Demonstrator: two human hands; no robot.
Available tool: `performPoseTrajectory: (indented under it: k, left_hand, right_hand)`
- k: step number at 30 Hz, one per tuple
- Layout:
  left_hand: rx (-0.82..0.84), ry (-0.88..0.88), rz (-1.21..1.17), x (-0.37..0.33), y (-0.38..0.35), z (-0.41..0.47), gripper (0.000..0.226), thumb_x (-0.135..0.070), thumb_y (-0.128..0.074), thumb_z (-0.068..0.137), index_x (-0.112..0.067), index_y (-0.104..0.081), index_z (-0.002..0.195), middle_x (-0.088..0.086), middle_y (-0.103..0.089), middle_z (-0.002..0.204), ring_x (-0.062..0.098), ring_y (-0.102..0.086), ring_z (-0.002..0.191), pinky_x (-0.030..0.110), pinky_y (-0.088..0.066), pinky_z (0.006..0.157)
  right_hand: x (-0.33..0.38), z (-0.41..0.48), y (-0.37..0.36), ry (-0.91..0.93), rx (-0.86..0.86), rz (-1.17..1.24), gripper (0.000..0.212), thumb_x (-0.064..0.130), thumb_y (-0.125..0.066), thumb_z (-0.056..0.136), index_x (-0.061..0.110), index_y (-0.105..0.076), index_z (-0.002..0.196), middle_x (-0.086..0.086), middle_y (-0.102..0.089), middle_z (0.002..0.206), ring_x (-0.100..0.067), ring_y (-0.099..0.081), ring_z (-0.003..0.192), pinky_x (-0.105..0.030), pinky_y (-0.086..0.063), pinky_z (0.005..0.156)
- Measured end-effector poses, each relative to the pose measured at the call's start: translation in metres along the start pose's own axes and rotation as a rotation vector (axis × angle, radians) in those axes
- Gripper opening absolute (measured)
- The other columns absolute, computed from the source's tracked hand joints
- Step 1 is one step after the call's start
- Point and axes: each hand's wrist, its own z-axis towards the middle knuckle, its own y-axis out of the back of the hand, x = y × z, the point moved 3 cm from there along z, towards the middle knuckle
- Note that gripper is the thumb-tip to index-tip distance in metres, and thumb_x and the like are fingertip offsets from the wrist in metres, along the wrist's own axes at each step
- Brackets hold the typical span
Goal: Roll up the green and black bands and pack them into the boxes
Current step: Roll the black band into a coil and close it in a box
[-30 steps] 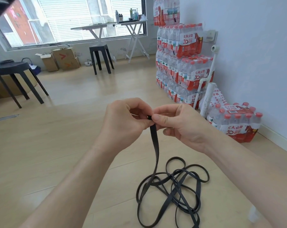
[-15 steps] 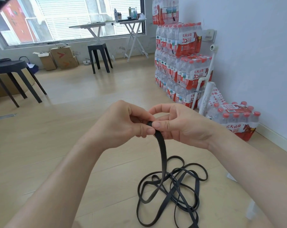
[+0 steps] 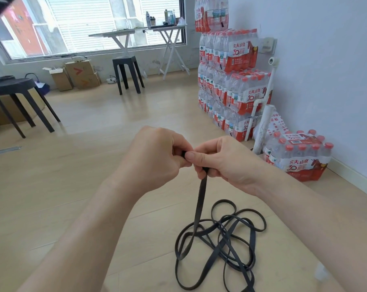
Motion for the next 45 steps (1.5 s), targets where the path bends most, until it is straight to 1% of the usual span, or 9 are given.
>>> performPoseTrajectory:
  k: [6, 11, 16, 21, 28, 34, 38, 42, 45]
  left_hand:
    - [0.152, 0.121, -0.544, 0.012, -0.001, 0.001, 0.025, -0.011, -0.085, 0.059, -0.016, -0.073, 0.081, 0.017, -0.069, 0.079, 0.026, -0.064, 0.068, 0.034, -0.056, 0.065]
    - [0.218, 0.060, -0.875, 0.019, -0.014, 0.000, 0.033, -0.034, -0.084, 0.062, -0.024, -0.076, 0.092, 0.005, -0.069, 0.078, 0.017, -0.060, 0.073, 0.025, -0.046, 0.063]
    - [0.026, -0.018, -0.474, 0.017, -0.001, 0.004, 0.013, -0.015, -0.079, 0.072, -0.021, -0.076, 0.083, -0.001, -0.068, 0.079, 0.017, -0.064, 0.078, 0.040, -0.053, 0.072]
    - [-0.043, -0.154, 0.027, 0.015, 0.002, 0.002, 0.013, -0.024, -0.071, 0.071, -0.018, -0.076, 0.082, -0.007, -0.068, 0.075, 0.011, -0.059, 0.071, 0.036, -0.048, 0.070]
    - [0.031, -0.274, 0.126, 0.005, -0.005, 0.000, 0.012, -0.015, -0.070, 0.074, -0.020, -0.075, 0.084, -0.005, -0.067, 0.074, 0.014, -0.060, 0.070, 0.035, -0.051, 0.064]
    - [0.055, -0.254, 0.161, 0.005, -0.007, 0.001, 0.012, -0.010, -0.074, 0.077, -0.020, -0.074, 0.082, -0.007, -0.064, 0.075, 0.011, -0.058, 0.071, 0.033, -0.049, 0.067]
    - [0.036, -0.025, -0.224, 0.014, -0.008, 0.003, 0.017, -0.008, -0.080, 0.070, -0.019, -0.073, 0.080, -0.002, -0.064, 0.071, 0.006, -0.056, 0.066, 0.020, -0.047, 0.066]
    - [0.141, 0.134, -0.768, 0.026, -0.016, 0.001, 0.019, -0.017, -0.081, 0.068, -0.017, -0.075, 0.086, 0.012, -0.070, 0.082, 0.017, -0.064, 0.082, 0.026, -0.051, 0.076]
    - [0.120, 0.118, -0.811, 0.025, -0.018, 0.000, 0.019, -0.017, -0.076, 0.068, -0.018, -0.076, 0.087, 0.005, -0.070, 0.083, 0.028, -0.064, 0.085, 0.035, -0.054, 0.081]
  right_hand:
    - [-0.003, -0.002, 0.001, 0.033, 0.063, 0.235, 0.031, 0.013, -0.063, 0.083, -0.014, -0.063, 0.100, -0.008, -0.059, 0.065, -0.014, -0.056, 0.059, -0.018, -0.039, 0.053]
    - [0.001, -0.004, -0.005, 0.051, 0.188, 0.493, 0.046, 0.010, -0.055, 0.083, -0.017, -0.052, 0.120, -0.007, -0.057, 0.069, -0.014, -0.055, 0.061, -0.015, -0.042, 0.054]
    - [-0.002, -0.003, -0.006, 0.010, 0.194, 0.439, 0.020, 0.015, -0.059, 0.082, 0.002, -0.066, 0.095, -0.005, -0.062, 0.072, -0.014, -0.060, 0.066, -0.014, -0.041, 0.052]
    - [0.001, -0.005, 0.004, -0.101, 0.126, 0.128, 0.035, 0.038, -0.059, 0.086, 0.006, -0.070, 0.096, -0.010, -0.072, 0.084, -0.017, -0.068, 0.072, -0.020, -0.045, 0.059]
    - [-0.002, -0.004, 0.001, -0.125, 0.094, 0.033, 0.038, 0.047, -0.066, 0.074, 0.011, -0.069, 0.082, -0.003, -0.061, 0.067, -0.011, -0.052, 0.056, -0.020, -0.033, 0.052]
    - [-0.006, -0.004, 0.001, -0.084, 0.047, -0.008, 0.024, 0.027, -0.068, 0.084, 0.003, -0.070, 0.089, 0.003, -0.056, 0.061, -0.008, -0.047, 0.055, -0.017, -0.031, 0.051]
    - [-0.007, -0.003, 0.003, -0.033, 0.087, 0.177, 0.020, 0.016, -0.062, 0.087, -0.001, -0.065, 0.097, 0.002, -0.056, 0.062, -0.010, -0.049, 0.058, -0.016, -0.034, 0.052]
    - [-0.006, -0.004, 0.002, -0.004, 0.153, 0.344, 0.018, 0.015, -0.060, 0.079, 0.003, -0.068, 0.091, -0.003, -0.058, 0.066, -0.011, -0.052, 0.061, -0.016, -0.037, 0.052]
    - [-0.007, -0.004, 0.001, -0.001, 0.173, 0.420, 0.014, 0.012, -0.058, 0.080, 0.009, -0.072, 0.082, -0.004, -0.060, 0.067, -0.012, -0.054, 0.061, -0.015, -0.039, 0.053]
